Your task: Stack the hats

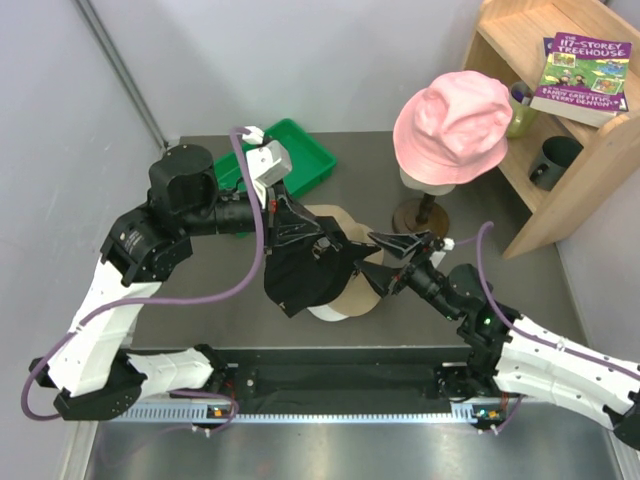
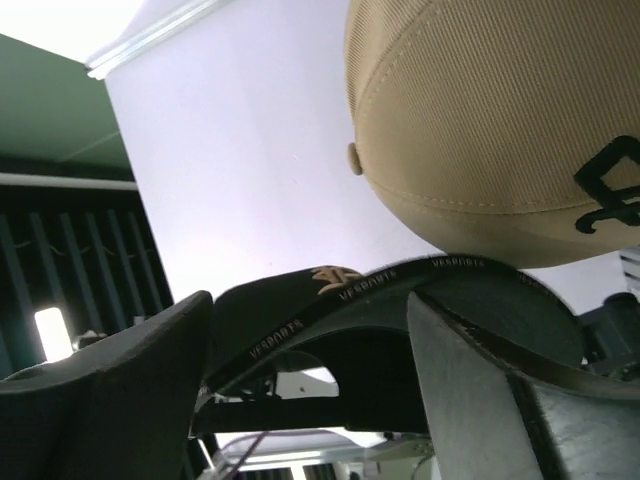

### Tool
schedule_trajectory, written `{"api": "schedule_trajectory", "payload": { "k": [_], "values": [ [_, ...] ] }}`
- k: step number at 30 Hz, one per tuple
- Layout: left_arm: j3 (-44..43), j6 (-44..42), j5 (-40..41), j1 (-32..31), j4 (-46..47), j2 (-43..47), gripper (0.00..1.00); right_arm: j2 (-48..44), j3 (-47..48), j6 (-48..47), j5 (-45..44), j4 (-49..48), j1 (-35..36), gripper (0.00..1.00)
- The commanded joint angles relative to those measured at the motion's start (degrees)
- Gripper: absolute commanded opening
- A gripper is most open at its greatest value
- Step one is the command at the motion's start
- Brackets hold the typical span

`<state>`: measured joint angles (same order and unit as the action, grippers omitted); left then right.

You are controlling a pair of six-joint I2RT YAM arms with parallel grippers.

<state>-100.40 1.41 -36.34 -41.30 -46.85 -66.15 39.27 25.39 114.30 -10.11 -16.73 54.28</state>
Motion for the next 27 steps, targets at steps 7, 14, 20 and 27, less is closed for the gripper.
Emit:
{"api": "schedule_trajectory", "payload": {
  "k": [7,14,20,27],
  "values": [
    [-1.6,-3.2,1.7,-0.2,0.6,2.2,0.00,-0.8,-0.9,4.2,1.3,-6.7,0.7,0.29],
    [-1.0,-3.3,3.3,-0.2,0.3,3.0,0.00,-3.8,-1.7,4.0,-0.7,-6.3,0.7,0.00],
    [-0.4,-0.1,5.3,-0.2,1.9,4.2,0.26,-4.0,-1.3,3.4,-0.8,-9.4,0.7,0.00],
    [-0.7,3.2,7.9,-0.2,0.1,6.4,0.87,-6.5,1.9,3.8,0.6,-6.7,0.7,0.00]
  ]
}}
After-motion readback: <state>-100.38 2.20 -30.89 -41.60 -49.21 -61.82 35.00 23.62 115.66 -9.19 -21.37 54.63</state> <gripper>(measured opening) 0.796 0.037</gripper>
